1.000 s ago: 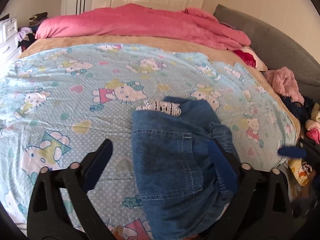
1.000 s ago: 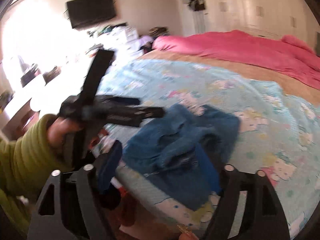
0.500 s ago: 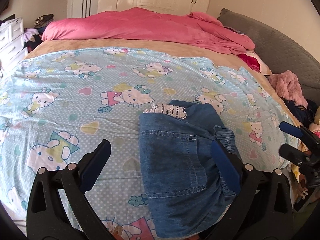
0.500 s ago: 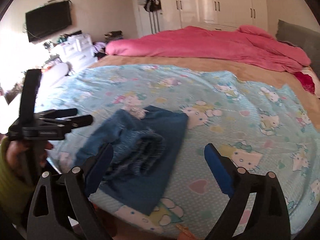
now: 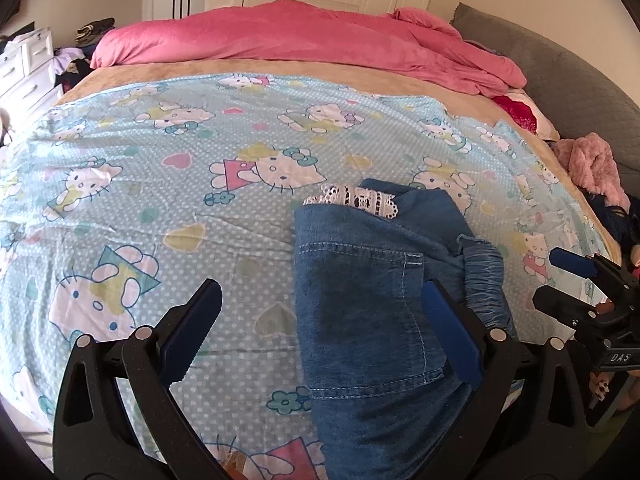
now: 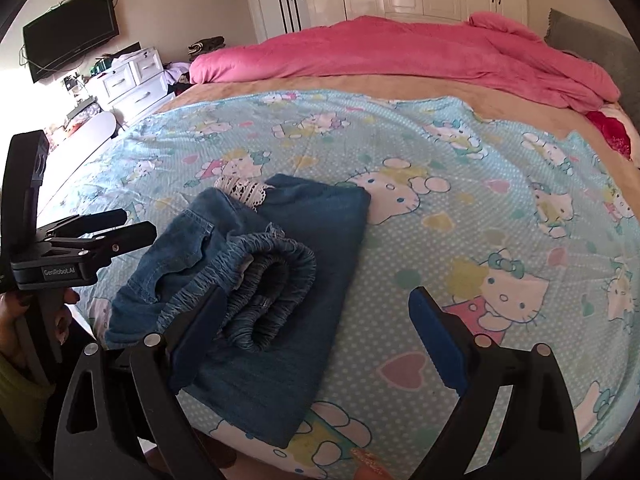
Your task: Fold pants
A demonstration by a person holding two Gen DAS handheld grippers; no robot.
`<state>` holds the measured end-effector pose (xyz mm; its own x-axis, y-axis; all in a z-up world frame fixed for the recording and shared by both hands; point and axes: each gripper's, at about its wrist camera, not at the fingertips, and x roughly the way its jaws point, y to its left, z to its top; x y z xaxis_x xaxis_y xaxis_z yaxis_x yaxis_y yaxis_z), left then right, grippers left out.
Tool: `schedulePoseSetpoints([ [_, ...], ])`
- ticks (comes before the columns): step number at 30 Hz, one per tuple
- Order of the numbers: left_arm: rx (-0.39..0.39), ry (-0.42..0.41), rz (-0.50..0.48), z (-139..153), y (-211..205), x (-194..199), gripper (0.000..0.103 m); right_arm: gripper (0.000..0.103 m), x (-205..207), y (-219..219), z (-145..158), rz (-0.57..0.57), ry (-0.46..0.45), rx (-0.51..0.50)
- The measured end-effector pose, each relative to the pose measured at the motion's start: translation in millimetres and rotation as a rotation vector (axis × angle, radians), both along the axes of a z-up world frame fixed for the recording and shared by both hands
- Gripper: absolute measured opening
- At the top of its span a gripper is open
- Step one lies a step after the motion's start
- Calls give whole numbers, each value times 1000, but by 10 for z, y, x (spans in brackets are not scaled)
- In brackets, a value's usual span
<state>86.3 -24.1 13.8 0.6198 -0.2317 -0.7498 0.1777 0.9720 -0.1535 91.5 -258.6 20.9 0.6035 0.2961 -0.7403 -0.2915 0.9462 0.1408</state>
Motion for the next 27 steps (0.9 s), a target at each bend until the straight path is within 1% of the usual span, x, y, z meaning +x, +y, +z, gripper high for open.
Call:
schedulePoseSetpoints([
  [5, 10, 15, -5, -66, -14, 23, 93, 92, 83, -14, -129, -14, 39, 1],
  [11, 16, 38, -12, -171, -57, 58, 93, 91, 170, 42, -288, -3, 88, 11],
  [13, 21, 43, -18, -207, -84, 69, 93, 83, 205, 65, -353, 7, 112, 27],
  [16, 35, 48, -19, -259, -121, 98, 93, 76, 252, 83, -439, 15, 144, 51],
  [19, 39, 54, -17, -301, -138, 126, 93, 75, 284, 94, -474, 22, 154, 76],
  [21, 35, 66, -24, -338, -162, 147, 87, 72, 299, 111, -478, 32, 155, 85],
  [23, 16, 75, -36, -364, -191, 160, 73, 72, 324, 131, -490, 40, 159, 92],
  [24, 14, 78, -41, -375, -206, 164, 71, 71, 334, 137, -501, 41, 161, 97],
  [26, 8, 84, -54, -394, -243, 166, 61, 67, 351, 136, -513, 45, 165, 112],
  [27, 10, 83, -55, -396, -253, 165, 61, 63, 364, 142, -514, 53, 167, 120],
])
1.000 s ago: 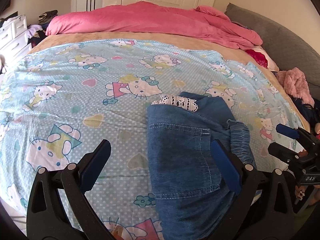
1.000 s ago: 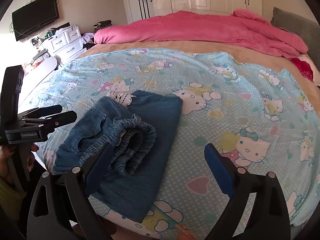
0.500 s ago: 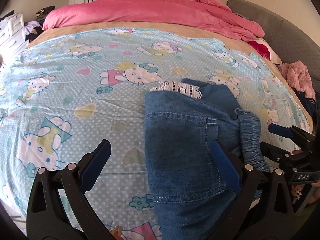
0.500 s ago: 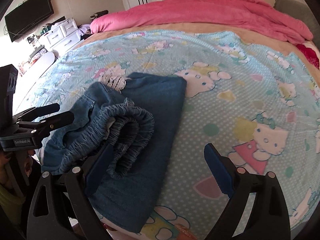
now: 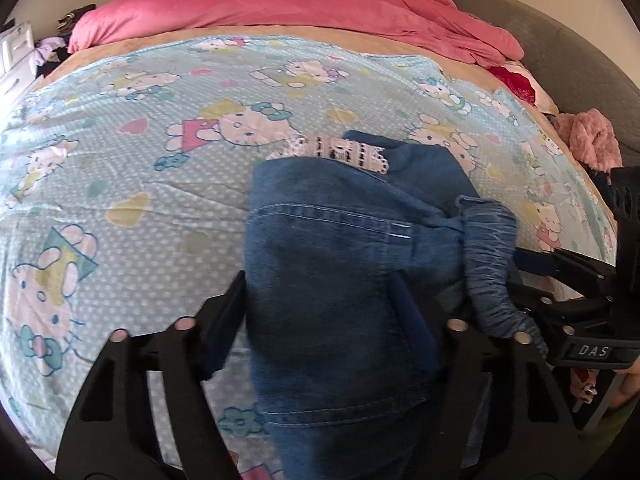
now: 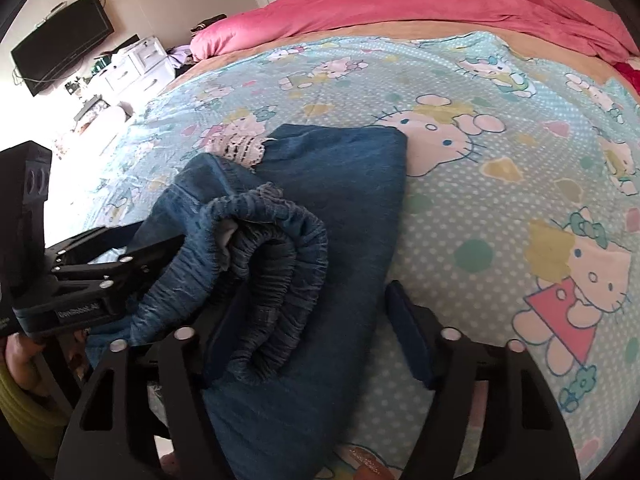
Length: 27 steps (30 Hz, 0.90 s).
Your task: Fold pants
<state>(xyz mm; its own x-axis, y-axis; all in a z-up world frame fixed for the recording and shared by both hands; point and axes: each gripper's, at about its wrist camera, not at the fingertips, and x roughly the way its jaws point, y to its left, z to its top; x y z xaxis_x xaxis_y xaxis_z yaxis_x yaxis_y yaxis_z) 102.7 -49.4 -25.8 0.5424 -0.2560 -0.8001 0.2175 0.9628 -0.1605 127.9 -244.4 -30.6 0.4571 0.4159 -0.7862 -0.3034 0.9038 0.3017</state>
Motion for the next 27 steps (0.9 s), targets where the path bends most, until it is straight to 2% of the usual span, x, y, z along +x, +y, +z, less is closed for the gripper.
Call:
schedulePoseSetpoints([
  [4, -4, -1, -5, -4, -21, -6, 55, 57, -4, 21, 1, 12, -3, 10],
  [8, -8, -4, -19, 7, -48, -19, 45, 48, -26, 61, 26, 28, -14, 9],
  [10, -11, -6, -27, 18, -66, -34, 37, 32, -42, 83, 43, 43, -27, 13],
  [11, -12, -8, -31, 26, -73, -39, 29, 29, -57, 110, 59, 51, -41, 8],
  [13, -8, -24, -35, 64, -89, -56, 21, 21, -78, 144, 104, 54, -70, -5],
  [16, -30, -38, -22, 116, -53, -61, 18, 12, -93, 133, 229, 44, -118, 29],
  [19, -62, -59, -5, 196, 4, -44, 17, 12, -73, 157, 336, 53, -152, 28],
  [24, -70, -117, 28, 298, 57, -49, 17, 12, -19, 246, 408, 61, -198, 8],
  [27, -52, -90, 50, 230, 89, -8, 21, 12, 26, 261, 310, 35, -181, -39],
])
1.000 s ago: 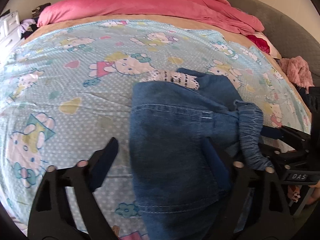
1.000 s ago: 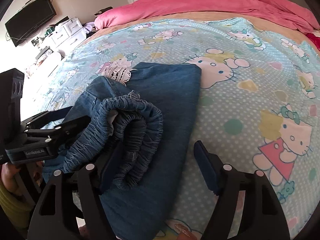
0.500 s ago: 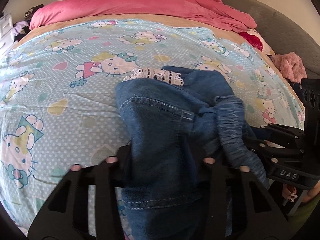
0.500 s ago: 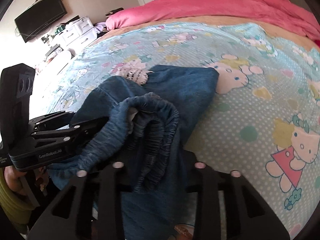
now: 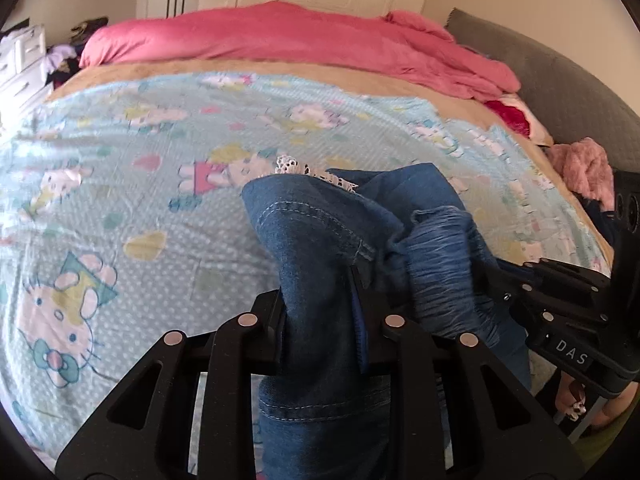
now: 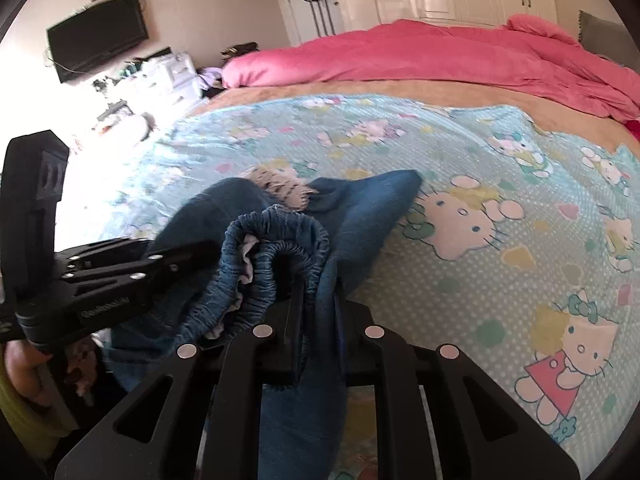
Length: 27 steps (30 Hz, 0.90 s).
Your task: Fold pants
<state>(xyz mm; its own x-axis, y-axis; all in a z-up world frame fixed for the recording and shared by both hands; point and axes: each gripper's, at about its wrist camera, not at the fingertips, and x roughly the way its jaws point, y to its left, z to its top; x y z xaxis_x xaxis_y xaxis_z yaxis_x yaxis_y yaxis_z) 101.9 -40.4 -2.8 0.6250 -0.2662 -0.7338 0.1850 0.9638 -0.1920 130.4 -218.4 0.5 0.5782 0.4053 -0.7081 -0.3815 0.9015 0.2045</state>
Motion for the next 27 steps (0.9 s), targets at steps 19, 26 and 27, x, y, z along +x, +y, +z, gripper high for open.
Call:
schedulePoseSetpoints([
  [19, 40, -126, 72, 417, 96, -769, 94, 96, -814, -427, 477, -145, -127, -42],
  [26, 28, -81, 78, 354, 106, -1201, 94, 98, -1216, -392, 562, -123, -168, -67],
  [27, 32, -71, 77, 326, 98, -1227, 94, 98, -1250, -380, 553, -122, -162, -63],
])
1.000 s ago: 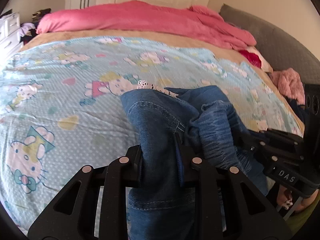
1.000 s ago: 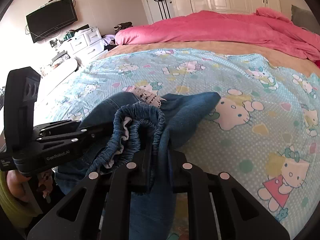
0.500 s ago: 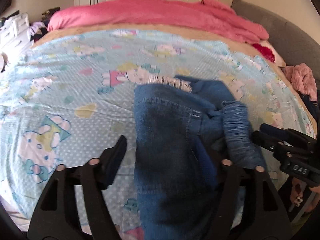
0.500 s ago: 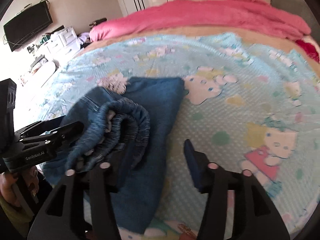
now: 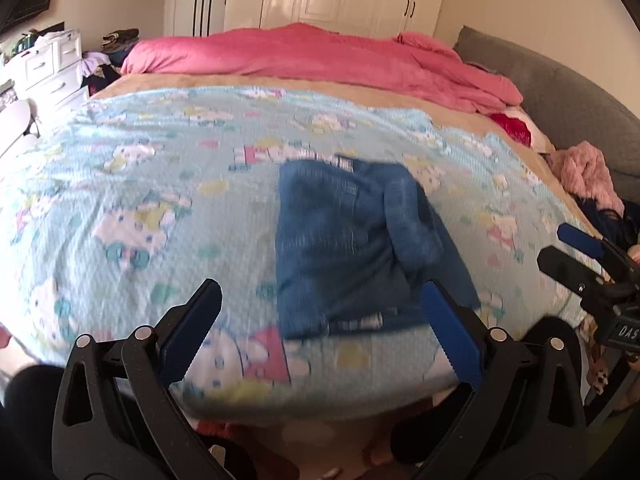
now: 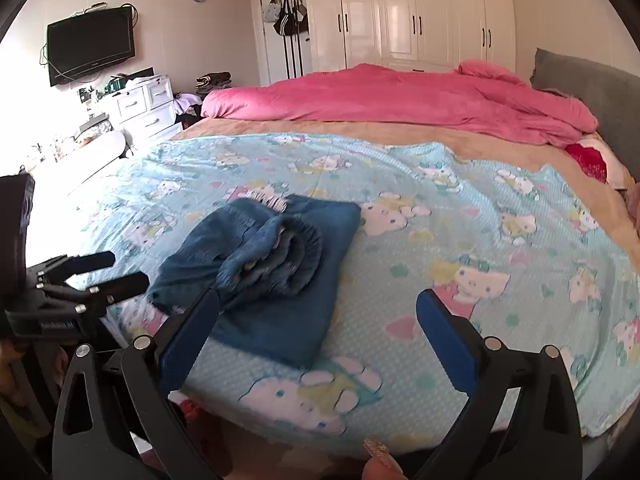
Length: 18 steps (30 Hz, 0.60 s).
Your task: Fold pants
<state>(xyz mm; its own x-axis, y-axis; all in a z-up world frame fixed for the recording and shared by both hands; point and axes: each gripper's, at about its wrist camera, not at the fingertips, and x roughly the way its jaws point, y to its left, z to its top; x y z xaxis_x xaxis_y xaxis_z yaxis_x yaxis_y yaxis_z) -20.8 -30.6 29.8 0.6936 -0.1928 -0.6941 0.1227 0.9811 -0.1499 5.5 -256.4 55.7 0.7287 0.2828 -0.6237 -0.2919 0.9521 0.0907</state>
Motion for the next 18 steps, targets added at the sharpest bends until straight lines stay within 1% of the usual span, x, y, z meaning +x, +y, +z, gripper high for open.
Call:
schedulePoseSetpoints([
  [2, 8, 22, -1, -42, -13, -46, 94, 99, -53, 14, -24, -2, 11, 11],
  [7, 0, 26, 6, -45, -9, -120, 94, 99, -119, 54, -71, 2, 42, 19],
  [18, -10, 33, 20, -61, 11, -193, 94, 99, -186, 77, -74, 1, 42, 8],
])
